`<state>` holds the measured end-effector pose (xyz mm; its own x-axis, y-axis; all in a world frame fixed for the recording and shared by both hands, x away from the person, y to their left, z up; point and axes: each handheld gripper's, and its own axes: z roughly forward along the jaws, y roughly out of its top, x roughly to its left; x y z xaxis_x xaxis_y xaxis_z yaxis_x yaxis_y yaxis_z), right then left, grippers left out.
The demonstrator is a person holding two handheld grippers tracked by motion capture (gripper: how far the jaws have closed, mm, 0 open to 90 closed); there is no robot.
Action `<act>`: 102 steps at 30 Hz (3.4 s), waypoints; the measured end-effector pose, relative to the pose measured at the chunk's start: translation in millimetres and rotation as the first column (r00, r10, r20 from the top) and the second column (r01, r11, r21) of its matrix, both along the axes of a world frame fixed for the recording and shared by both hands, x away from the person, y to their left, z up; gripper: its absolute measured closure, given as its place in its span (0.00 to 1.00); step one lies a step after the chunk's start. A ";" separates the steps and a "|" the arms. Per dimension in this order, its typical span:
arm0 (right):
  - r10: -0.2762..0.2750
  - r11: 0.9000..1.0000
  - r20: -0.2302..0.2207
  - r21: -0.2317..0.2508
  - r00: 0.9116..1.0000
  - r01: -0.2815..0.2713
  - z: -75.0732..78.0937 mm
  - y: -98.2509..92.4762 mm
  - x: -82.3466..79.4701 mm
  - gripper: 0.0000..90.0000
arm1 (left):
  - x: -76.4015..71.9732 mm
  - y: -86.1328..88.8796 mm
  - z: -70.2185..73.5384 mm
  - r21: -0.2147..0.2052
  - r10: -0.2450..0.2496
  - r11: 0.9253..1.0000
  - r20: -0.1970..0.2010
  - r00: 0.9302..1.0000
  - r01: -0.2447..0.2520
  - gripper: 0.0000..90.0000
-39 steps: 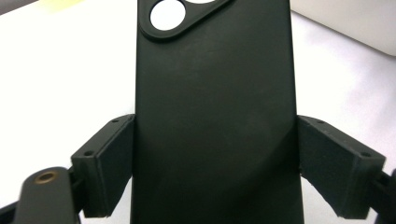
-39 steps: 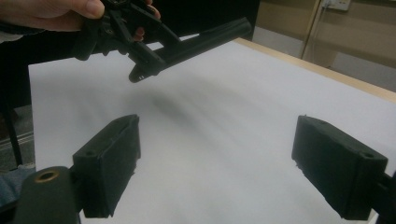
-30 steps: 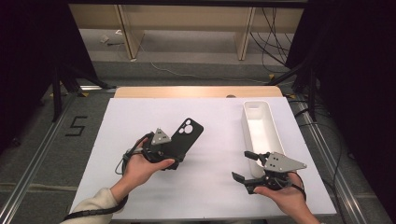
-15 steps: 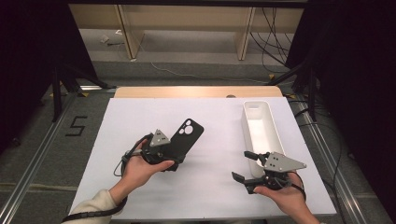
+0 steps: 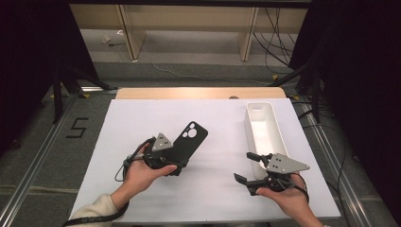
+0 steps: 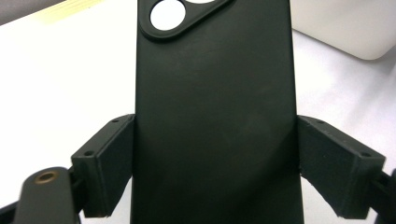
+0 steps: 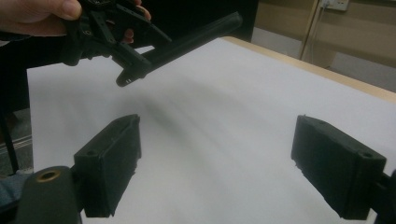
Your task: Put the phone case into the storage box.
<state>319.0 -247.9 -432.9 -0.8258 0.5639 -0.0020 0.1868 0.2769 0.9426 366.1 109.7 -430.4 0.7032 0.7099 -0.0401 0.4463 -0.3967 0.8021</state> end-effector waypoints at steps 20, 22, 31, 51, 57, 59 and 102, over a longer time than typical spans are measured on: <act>-0.051 0.998 0.000 0.045 0.999 0.051 9.9 9.1 17.1 0.21 | -5.4 -6.1 -0.8 -0.004 -0.019 1.000 0.006 1.000 0.019 0.17; -0.055 0.998 -0.004 0.044 0.999 0.055 10.8 12.3 21.2 0.21 | -5.8 -6.7 -1.1 -0.005 -0.022 1.000 0.007 1.000 0.022 0.17; -0.054 0.998 -0.005 0.037 0.999 0.054 19.7 32.4 37.8 0.23 | -9.5 -10.7 -0.6 -0.005 -0.038 0.999 0.006 0.999 0.038 0.17; -0.093 0.994 -0.054 0.056 0.994 0.096 31.3 59.0 69.2 0.26 | -16.1 -22.0 -1.7 -0.009 -0.069 0.998 0.014 0.998 0.069 0.17; -0.092 0.994 -0.081 0.053 0.992 0.097 29.7 62.8 74.7 0.26 | -18.7 -28.1 -3.3 -0.006 -0.084 0.996 0.012 0.996 0.084 0.17; -0.091 0.994 -0.086 0.050 0.992 0.096 29.0 64.8 76.8 0.26 | -19.6 -30.0 -3.3 -0.001 -0.090 0.996 0.014 0.996 0.090 0.17; -0.055 0.996 -0.260 0.050 0.964 0.070 19.2 91.5 95.2 0.57 | -24.4 -37.8 -6.0 0.024 -0.114 0.993 0.042 0.993 0.113 0.17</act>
